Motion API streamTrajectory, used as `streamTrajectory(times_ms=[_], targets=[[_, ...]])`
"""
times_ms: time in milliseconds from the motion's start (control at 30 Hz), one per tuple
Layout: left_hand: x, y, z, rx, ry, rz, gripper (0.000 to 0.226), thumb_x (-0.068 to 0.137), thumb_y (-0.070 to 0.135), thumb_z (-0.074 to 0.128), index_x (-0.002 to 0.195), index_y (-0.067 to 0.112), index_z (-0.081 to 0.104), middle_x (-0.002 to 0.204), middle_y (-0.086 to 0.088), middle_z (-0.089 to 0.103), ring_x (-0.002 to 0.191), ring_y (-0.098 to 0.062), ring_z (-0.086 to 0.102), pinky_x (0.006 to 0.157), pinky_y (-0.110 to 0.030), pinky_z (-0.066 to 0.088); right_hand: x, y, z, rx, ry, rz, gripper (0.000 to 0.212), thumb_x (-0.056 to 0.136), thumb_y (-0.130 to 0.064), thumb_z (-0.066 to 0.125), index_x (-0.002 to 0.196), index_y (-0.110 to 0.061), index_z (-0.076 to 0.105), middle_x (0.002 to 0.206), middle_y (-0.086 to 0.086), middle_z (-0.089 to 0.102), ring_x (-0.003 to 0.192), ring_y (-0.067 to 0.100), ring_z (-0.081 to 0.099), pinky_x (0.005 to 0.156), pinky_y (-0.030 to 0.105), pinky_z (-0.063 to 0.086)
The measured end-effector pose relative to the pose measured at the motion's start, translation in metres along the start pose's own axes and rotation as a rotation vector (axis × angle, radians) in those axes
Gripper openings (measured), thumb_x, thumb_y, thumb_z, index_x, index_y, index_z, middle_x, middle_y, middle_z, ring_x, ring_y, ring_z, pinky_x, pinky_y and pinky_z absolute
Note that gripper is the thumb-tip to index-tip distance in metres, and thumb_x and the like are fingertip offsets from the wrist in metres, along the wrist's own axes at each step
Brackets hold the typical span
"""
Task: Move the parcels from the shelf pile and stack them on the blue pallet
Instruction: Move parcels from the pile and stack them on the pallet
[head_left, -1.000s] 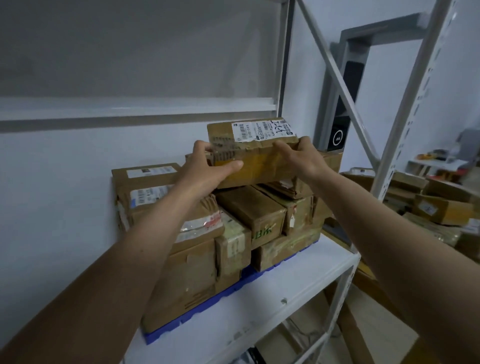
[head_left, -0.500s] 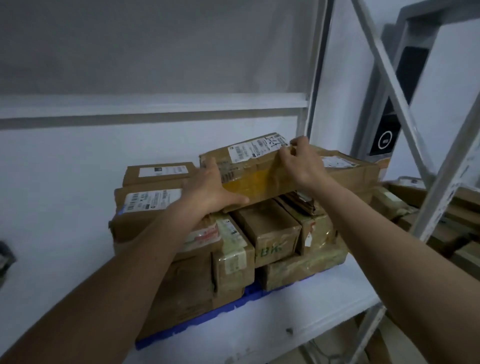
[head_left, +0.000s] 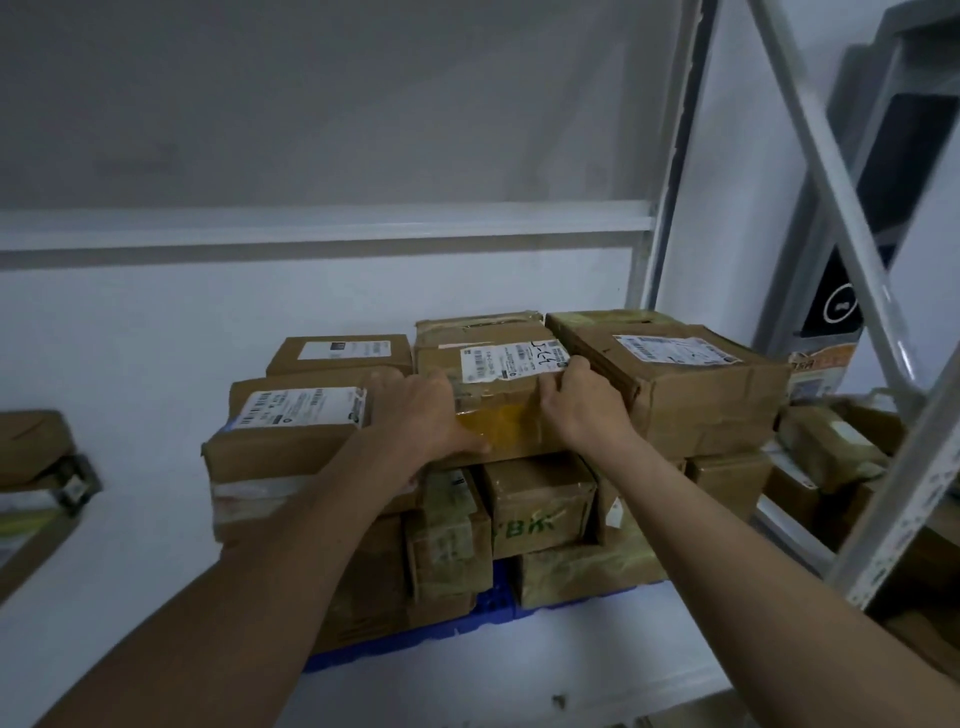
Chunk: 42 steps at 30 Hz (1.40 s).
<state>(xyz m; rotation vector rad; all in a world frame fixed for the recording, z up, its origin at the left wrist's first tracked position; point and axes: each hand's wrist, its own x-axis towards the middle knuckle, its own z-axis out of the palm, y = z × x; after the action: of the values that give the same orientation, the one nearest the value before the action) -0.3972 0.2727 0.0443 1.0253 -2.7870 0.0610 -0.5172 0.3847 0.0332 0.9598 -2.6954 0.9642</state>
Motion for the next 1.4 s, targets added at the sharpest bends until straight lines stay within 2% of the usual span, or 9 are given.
streamTrajectory(times_ms=[367,500,633,800,967,1100,1233,1300,1400], targets=[[-0.003,0.012,-0.002,-0.001,0.028,-0.029,0.063,0.066,0.072,0.067,0.101,0.022,0.053,0.103,-0.002,0.061,0.088,-0.021,0.041,0.092,-0.039,0.030,0.004,0.005,0.002,0.075,-0.043,0.031,0.037,0.097,-0.032,0.042,0.122,-0.005,0.041,0.124,0.019,0.051,0.107,0.036,0.053,0.080,0.038,0.041],[-0.002,0.013,0.002,-0.029,0.040,-0.032,0.072,0.066,0.071,0.067,0.114,0.019,0.055,0.112,-0.003,0.062,0.110,-0.027,0.049,0.097,-0.041,0.030,0.004,0.002,0.003,0.079,-0.069,0.049,0.047,0.097,-0.035,0.044,0.130,-0.003,0.034,0.131,0.022,0.044,0.114,0.039,0.049,0.088,0.042,0.042],[0.000,0.011,0.003,-0.067,0.057,-0.028,0.072,0.067,0.069,0.069,0.119,0.020,0.055,0.114,-0.004,0.062,0.111,-0.028,0.051,0.097,-0.040,0.033,0.002,0.001,0.005,0.124,-0.078,0.065,0.054,0.096,-0.038,0.046,0.134,-0.004,0.030,0.134,0.022,0.040,0.118,0.039,0.046,0.092,0.043,0.041],[0.005,0.009,-0.006,-0.367,0.156,-0.065,0.084,0.063,0.059,0.078,0.130,0.020,0.046,0.121,-0.005,0.057,0.115,-0.026,0.048,0.089,-0.037,0.044,0.005,-0.008,-0.005,0.205,0.049,0.006,0.070,0.094,-0.040,0.051,0.144,-0.002,0.019,0.140,0.023,0.034,0.125,0.039,0.039,0.100,0.043,0.037],[0.010,-0.009,-0.036,-0.633,0.311,-0.002,0.101,0.067,0.056,0.077,0.146,0.022,0.026,0.137,-0.001,0.051,0.121,-0.021,0.049,0.084,-0.028,0.038,0.014,-0.027,-0.015,0.354,0.093,-0.103,0.070,0.094,-0.036,0.052,0.146,-0.004,0.018,0.143,0.017,0.034,0.129,0.033,0.039,0.104,0.041,0.038],[0.022,-0.049,-0.064,-0.782,0.408,-0.128,0.091,0.077,0.063,0.064,0.148,0.023,0.024,0.141,-0.004,0.048,0.125,-0.027,0.049,0.093,-0.040,0.047,0.031,-0.056,-0.014,0.546,0.049,-0.165,0.046,0.097,-0.032,0.049,0.134,-0.013,0.031,0.136,0.006,0.046,0.119,0.023,0.049,0.095,0.037,0.048],[0.038,-0.101,-0.071,-0.760,0.432,-0.263,0.059,0.091,0.048,0.055,0.138,0.013,0.046,0.133,-0.008,0.056,0.111,-0.024,0.054,0.080,-0.031,0.042,0.049,-0.091,0.009,0.595,0.008,-0.207,0.033,0.100,-0.028,0.044,0.126,-0.014,0.031,0.127,-0.001,0.049,0.095,0.007,0.045,0.055,0.010,0.036],[0.042,-0.126,-0.065,-0.810,0.411,-0.244,0.041,0.093,0.037,0.057,0.127,0.015,0.058,0.124,-0.006,0.062,0.098,-0.016,0.054,0.074,-0.026,0.041,0.057,-0.107,0.026,0.636,-0.010,-0.210,0.033,0.099,-0.025,0.045,0.127,-0.013,0.033,0.126,-0.001,0.049,0.095,0.007,0.045,0.057,0.011,0.037],[0.048,-0.158,-0.051,-0.892,0.391,-0.230,0.036,0.091,0.029,0.061,0.125,0.015,0.060,0.122,-0.005,0.062,0.104,-0.018,0.057,0.085,-0.032,0.049,0.068,-0.127,0.051,0.694,-0.045,-0.190,0.038,0.098,-0.020,0.048,0.134,-0.013,0.034,0.132,0.001,0.049,0.103,0.009,0.046,0.081,0.023,0.045]])
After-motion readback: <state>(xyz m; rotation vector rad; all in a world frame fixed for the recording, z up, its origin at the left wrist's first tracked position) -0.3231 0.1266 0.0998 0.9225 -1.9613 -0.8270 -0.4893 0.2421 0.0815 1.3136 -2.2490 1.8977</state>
